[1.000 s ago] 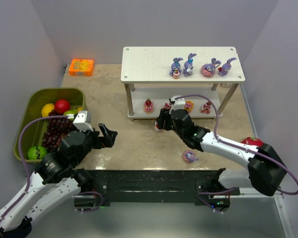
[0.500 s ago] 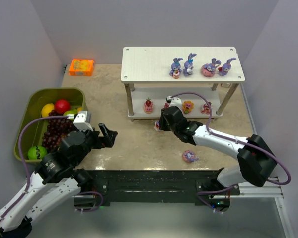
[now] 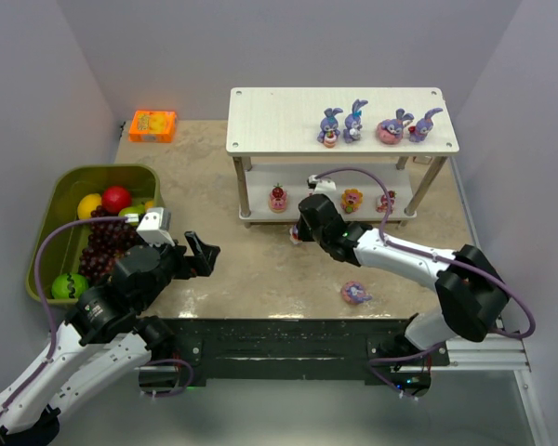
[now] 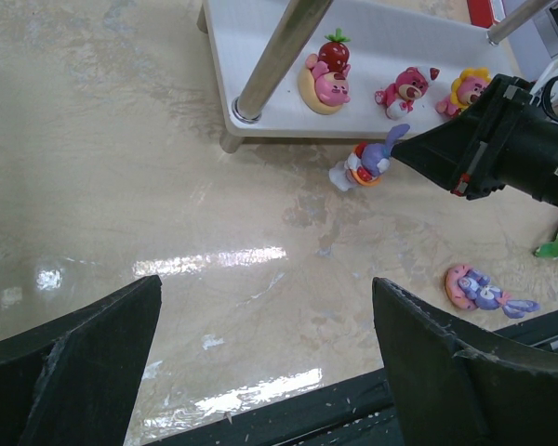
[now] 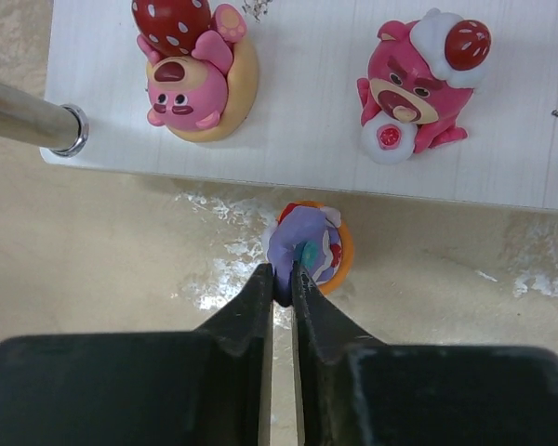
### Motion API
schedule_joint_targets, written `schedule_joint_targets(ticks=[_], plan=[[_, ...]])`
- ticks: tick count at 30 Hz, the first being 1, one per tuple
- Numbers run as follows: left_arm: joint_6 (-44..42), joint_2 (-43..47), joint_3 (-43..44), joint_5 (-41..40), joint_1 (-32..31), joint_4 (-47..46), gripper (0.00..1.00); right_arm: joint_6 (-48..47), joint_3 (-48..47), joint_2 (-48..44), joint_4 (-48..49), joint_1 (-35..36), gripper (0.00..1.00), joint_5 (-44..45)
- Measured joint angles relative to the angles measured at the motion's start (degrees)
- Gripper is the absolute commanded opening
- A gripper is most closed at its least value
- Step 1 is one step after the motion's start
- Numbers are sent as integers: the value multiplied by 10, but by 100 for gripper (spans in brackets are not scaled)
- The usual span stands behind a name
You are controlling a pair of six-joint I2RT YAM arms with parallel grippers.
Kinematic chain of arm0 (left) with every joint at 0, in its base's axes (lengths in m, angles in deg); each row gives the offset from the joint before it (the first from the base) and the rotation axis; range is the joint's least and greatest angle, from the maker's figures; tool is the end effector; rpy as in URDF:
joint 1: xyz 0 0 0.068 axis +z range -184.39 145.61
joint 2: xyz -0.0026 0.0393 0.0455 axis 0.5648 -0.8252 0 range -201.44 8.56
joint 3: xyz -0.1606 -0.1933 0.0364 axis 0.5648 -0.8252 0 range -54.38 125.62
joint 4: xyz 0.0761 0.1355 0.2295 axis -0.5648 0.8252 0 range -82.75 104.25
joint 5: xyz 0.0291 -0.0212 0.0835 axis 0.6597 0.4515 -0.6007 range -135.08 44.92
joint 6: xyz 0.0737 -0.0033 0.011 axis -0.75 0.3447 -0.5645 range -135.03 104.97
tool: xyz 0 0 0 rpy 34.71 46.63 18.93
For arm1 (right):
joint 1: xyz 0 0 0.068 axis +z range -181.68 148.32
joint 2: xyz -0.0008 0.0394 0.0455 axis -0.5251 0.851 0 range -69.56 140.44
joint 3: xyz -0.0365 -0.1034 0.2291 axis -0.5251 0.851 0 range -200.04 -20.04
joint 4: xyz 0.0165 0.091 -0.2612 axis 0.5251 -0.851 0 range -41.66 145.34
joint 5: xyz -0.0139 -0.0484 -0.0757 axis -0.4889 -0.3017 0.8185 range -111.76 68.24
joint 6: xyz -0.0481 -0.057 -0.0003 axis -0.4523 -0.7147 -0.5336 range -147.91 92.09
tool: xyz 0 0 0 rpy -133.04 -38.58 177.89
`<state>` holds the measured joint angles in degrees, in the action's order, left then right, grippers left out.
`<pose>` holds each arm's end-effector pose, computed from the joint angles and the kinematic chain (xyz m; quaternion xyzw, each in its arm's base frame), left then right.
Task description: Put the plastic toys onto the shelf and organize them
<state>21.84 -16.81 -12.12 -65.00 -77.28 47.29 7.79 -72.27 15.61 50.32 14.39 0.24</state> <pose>0.1276 -0.0894 0.2995 -0.0519 0.8259 -0.2371 0.5090 0.2638 0.2399 0.1841 0.0037 0.8861 0.1522 0.4378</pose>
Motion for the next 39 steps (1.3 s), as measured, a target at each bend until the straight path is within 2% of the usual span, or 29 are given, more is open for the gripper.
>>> schedule_joint_targets(ticks=[6, 10, 17, 22, 24, 25, 26, 29, 31, 36, 39], plan=[[0, -5, 0, 2, 0, -1, 100, 25, -4, -1, -18, 0, 0, 9], [1, -46, -1, 5, 0, -14, 98, 66, -5, -18, -58, 1, 0, 11], [21, -141, -85, 80, 0, -145, 96, 170, 19, -91, -129, 56, 0, 35], [31, -168, -131, 119, 0, -212, 96, 230, 26, -94, -150, 106, 0, 58], [31, -170, -143, 132, 0, -241, 96, 245, 30, -87, -153, 115, 6, 60], [31, -170, -148, 136, 0, -252, 96, 252, 30, -82, -152, 117, 12, 65], [31, -170, -155, 142, 0, -268, 96, 255, 30, -80, -148, 119, 37, 68], [31, -173, -177, 153, -1, -303, 96, 264, 31, -77, -142, 129, 54, 74], [31, -177, -189, 158, -1, -319, 96, 264, 38, -80, -134, 137, 59, 77], [32, -195, -212, 169, -3, -354, 94, 256, 68, -130, -126, 146, 59, 77], [33, -214, -216, 173, -3, -377, 90, 252, 70, -172, -125, 146, 51, 77]])
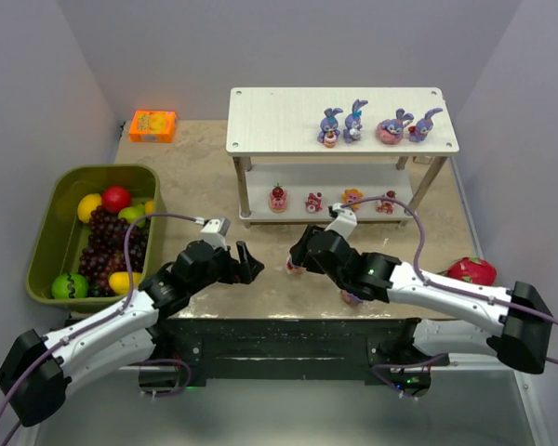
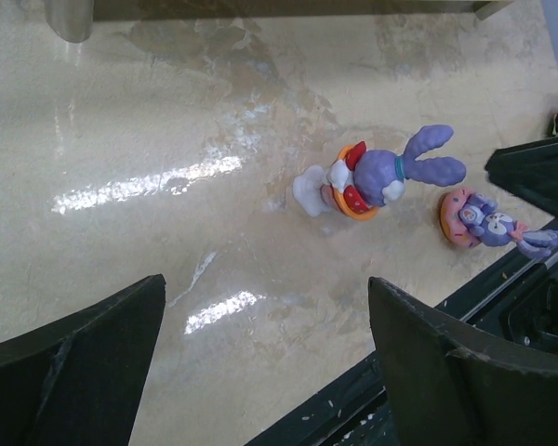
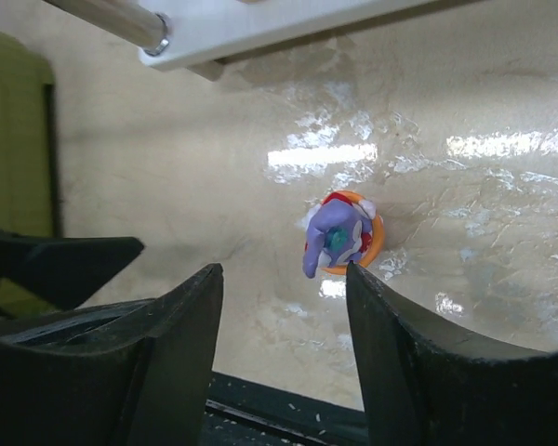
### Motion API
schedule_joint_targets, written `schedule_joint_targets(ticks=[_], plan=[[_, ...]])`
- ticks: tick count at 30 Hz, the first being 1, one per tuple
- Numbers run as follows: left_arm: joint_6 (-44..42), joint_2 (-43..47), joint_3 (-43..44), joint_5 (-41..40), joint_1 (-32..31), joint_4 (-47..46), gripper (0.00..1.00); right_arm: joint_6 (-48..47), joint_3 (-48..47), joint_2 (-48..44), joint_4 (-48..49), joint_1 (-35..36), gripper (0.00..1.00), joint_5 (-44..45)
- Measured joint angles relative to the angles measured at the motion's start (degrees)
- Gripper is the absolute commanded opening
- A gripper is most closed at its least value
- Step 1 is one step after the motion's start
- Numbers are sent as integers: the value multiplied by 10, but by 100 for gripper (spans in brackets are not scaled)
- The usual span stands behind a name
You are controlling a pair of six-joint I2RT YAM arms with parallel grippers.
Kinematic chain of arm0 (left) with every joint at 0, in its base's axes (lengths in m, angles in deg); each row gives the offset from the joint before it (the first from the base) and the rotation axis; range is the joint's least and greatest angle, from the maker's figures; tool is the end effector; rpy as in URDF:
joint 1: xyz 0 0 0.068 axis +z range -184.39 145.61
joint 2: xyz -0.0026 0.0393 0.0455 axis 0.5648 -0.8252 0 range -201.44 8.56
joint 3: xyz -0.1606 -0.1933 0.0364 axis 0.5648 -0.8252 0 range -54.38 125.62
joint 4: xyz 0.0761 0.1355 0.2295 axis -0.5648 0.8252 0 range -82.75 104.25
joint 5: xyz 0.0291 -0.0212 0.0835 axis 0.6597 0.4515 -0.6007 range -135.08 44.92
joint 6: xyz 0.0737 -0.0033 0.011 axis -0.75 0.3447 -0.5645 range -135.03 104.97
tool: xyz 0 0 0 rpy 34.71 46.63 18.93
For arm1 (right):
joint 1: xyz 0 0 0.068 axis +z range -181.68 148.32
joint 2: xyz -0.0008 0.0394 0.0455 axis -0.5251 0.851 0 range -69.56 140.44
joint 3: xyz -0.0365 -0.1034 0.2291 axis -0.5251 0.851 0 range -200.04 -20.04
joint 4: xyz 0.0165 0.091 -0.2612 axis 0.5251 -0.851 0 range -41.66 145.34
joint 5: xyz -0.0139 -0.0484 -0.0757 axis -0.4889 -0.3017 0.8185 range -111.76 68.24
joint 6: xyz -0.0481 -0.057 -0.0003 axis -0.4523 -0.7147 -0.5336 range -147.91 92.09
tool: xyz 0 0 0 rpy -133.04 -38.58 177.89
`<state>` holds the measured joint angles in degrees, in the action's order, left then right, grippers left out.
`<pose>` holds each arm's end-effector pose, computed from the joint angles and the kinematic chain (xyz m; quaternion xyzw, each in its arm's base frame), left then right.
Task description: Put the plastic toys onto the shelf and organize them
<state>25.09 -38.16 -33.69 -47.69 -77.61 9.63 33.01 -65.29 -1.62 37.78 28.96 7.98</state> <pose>0.1725 -0.1582 0.1656 0.0116 0.8587 -0.3257 0.3954 0.1697 0.2382 0.2117 0.1101 0.8766 0.2412 0.4017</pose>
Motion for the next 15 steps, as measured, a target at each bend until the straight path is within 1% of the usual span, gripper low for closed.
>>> schedule_joint_targets(ticks=[1, 2, 3, 4, 6, 7, 10, 13, 15], plan=[[1, -10, 0, 3, 0, -12, 87, -1, 5, -23, 1, 0, 42, 3], [2, -17, 0, 5, -1, -20, 83, -2, 9, -38, 0, 0, 39, 4], [3, -26, -1, 7, -1, -31, 81, -2, 15, -57, -1, 0, 34, 7], [7, -35, -3, 9, -3, -44, 79, 0, 22, -74, -2, 0, 26, 9], [10, -51, -9, 12, -7, -65, 74, 4, 36, -98, -10, -2, 18, 23], [11, -63, -12, 14, -11, -79, 72, 5, 41, -102, -17, -5, 9, 26], [14, -82, -16, 19, -23, -102, 63, -1, 53, -92, -18, -43, 0, 19], [17, -109, -16, 20, -35, -128, 53, -19, 66, -59, 9, -104, 0, -9], [23, -129, -16, 19, -45, -139, 50, -36, 69, -17, 36, -145, 0, -31]])
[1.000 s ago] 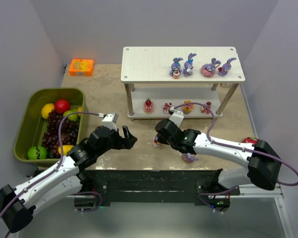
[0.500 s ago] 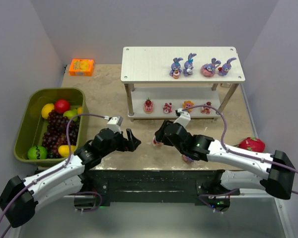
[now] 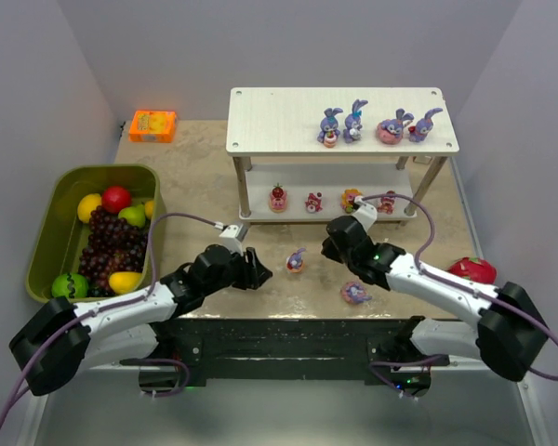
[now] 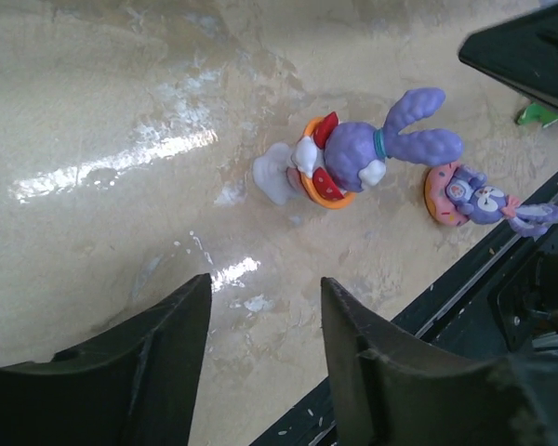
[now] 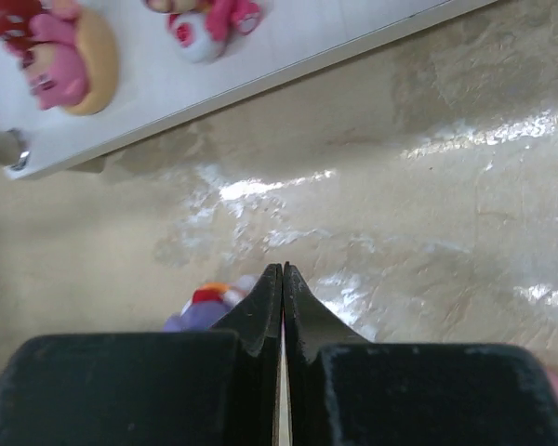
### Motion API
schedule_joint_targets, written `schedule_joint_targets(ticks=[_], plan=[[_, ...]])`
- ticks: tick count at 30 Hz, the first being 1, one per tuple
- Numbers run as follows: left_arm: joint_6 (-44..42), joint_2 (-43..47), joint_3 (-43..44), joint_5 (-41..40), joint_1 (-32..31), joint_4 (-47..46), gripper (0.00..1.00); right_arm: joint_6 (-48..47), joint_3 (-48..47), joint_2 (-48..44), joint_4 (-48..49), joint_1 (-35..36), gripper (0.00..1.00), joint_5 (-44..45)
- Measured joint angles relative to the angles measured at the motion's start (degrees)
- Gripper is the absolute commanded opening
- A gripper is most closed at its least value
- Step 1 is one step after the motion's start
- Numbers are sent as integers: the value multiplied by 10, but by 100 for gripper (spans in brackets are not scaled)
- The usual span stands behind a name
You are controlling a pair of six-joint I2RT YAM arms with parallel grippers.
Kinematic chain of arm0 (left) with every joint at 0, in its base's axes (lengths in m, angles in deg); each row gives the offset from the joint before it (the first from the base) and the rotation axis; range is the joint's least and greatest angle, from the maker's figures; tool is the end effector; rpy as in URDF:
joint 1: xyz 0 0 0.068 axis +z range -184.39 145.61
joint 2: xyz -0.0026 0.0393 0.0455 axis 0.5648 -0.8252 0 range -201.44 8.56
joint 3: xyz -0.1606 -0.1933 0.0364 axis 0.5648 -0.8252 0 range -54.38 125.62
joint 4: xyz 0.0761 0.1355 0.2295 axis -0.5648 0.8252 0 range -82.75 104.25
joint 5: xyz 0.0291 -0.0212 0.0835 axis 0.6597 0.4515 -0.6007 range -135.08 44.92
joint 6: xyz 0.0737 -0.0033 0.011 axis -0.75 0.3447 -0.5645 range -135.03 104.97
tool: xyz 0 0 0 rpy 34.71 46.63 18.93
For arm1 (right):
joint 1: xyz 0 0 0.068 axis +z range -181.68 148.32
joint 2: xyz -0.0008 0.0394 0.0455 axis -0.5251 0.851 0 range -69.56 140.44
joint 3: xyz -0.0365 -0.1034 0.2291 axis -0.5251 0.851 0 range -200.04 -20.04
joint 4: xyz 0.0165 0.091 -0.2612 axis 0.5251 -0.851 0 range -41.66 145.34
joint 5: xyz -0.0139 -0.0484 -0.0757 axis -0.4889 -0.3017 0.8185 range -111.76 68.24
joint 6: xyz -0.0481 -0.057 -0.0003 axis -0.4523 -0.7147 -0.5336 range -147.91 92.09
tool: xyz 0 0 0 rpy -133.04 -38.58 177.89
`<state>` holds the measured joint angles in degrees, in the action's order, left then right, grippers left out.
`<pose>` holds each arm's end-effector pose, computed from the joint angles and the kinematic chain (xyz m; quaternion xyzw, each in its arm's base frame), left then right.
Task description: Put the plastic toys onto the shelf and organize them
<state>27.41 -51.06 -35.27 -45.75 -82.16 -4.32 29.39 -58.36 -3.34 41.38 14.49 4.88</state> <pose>0.1712 -0.1876 0.1339 0.0371 0.8605 -0.3563 0.3622 0.2125 0.1808 0.1812 0.1797 0.8752 0.1813 0.4110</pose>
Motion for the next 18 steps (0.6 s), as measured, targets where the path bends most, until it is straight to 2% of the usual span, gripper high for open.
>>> schedule_joint_targets(ticks=[5, 7, 12, 18], plan=[[9, -45, 0, -3, -25, -33, 36, -45, -2, 113, 79, -59, 0, -70], [16, -68, 0, -6, -34, -52, 22, -60, -8, 153, 104, -69, 0, -94], [31, -142, 6, -9, -53, -100, 12, -88, -25, 221, 167, -73, 0, -154], [37, -228, 41, -8, -67, -158, 5, -105, -25, 238, 223, -73, 0, -205]])
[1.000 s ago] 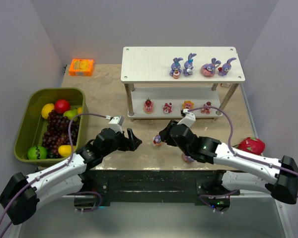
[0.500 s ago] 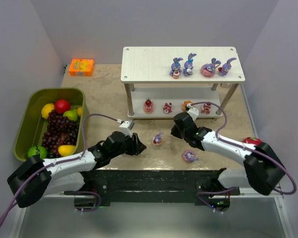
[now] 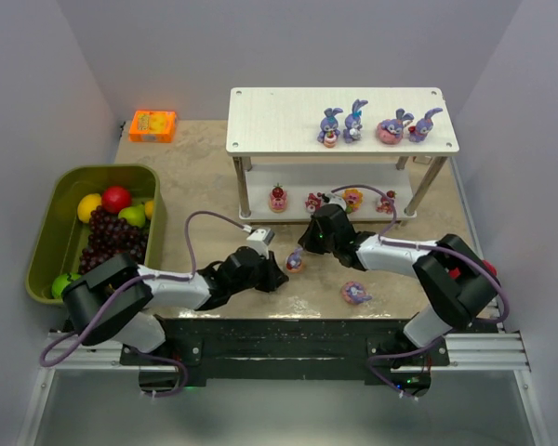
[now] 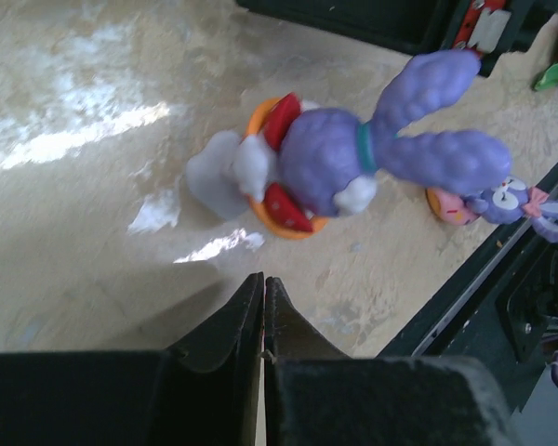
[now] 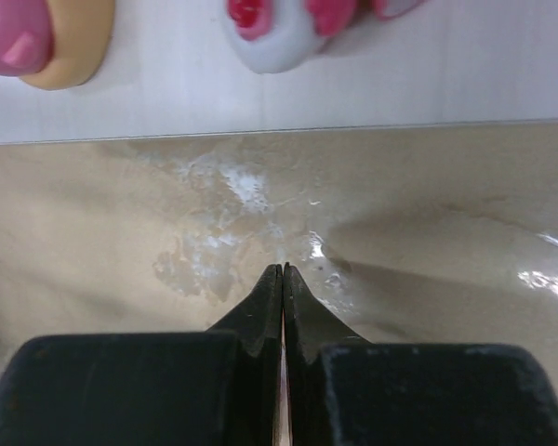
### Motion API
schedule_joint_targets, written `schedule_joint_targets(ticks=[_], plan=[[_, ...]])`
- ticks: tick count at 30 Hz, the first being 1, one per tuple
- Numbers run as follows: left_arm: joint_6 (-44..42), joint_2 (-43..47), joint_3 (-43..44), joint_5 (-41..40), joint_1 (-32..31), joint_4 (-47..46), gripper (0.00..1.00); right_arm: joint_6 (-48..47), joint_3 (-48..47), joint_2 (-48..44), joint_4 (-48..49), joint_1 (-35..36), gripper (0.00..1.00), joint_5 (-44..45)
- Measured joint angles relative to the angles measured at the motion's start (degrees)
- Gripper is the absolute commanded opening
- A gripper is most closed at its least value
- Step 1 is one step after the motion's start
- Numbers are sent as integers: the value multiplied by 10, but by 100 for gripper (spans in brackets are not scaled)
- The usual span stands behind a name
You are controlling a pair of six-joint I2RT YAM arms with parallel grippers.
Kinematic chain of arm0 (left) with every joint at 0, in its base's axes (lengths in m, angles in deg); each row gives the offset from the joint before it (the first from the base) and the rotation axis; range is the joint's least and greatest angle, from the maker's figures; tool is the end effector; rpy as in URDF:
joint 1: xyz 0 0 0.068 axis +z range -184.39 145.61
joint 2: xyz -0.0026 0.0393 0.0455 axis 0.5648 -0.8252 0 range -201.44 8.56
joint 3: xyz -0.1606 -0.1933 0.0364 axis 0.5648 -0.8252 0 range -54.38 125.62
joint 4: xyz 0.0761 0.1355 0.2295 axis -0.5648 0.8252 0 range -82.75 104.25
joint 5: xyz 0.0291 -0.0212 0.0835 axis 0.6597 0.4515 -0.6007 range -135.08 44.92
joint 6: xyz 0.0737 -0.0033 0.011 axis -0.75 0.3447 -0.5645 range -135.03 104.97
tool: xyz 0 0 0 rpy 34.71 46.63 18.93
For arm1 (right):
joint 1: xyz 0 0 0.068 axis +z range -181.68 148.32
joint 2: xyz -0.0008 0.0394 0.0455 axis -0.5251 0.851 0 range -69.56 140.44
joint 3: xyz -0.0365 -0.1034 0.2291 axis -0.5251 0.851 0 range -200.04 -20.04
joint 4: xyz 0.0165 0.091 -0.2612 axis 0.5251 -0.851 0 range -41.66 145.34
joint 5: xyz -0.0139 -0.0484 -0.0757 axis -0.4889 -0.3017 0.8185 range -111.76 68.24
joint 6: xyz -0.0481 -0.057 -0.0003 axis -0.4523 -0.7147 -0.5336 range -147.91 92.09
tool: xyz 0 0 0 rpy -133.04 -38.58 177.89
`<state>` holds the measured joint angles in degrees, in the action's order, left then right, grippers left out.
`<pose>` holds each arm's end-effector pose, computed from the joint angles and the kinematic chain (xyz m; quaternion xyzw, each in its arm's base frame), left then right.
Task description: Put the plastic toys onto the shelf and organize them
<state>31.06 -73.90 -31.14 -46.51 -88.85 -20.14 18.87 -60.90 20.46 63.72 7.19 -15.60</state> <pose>0.1696 -0.2347 0.0897 0.0578 0.8719 -0.3669 0.3191 0.2688 0.2080 0.1104 0.0850 0.9041 0.2468 0.3382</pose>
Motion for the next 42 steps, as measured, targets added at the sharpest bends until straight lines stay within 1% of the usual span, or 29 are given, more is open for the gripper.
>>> schedule_joint_targets(ticks=[4, 10, 15, 21, 27, 34, 38, 42], plan=[[9, -45, 27, 0, -1, -35, 2, -1, 7, 8, 38, 0, 0, -25], [29, -83, 42, 2, -4, -44, 1, 10, 34, 8, 87, -6, 0, -43], [40, -78, 43, -29, -4, -34, 2, 27, 77, 7, 90, -3, 0, -59], [41, -49, 43, -59, -4, -12, 4, 46, 109, -24, 92, -3, 0, -81], [41, -42, 43, -78, -4, -3, 9, 52, 122, -43, 105, 7, 0, -94], [41, -20, 43, -107, -4, 9, 13, 57, 125, -43, 131, 42, 0, -104], [40, -9, 47, -132, -4, 30, 13, 64, 125, -43, 135, 70, 0, -102], [44, -1, 54, -160, -4, 64, 20, 69, 125, -43, 132, 90, 0, -99]])
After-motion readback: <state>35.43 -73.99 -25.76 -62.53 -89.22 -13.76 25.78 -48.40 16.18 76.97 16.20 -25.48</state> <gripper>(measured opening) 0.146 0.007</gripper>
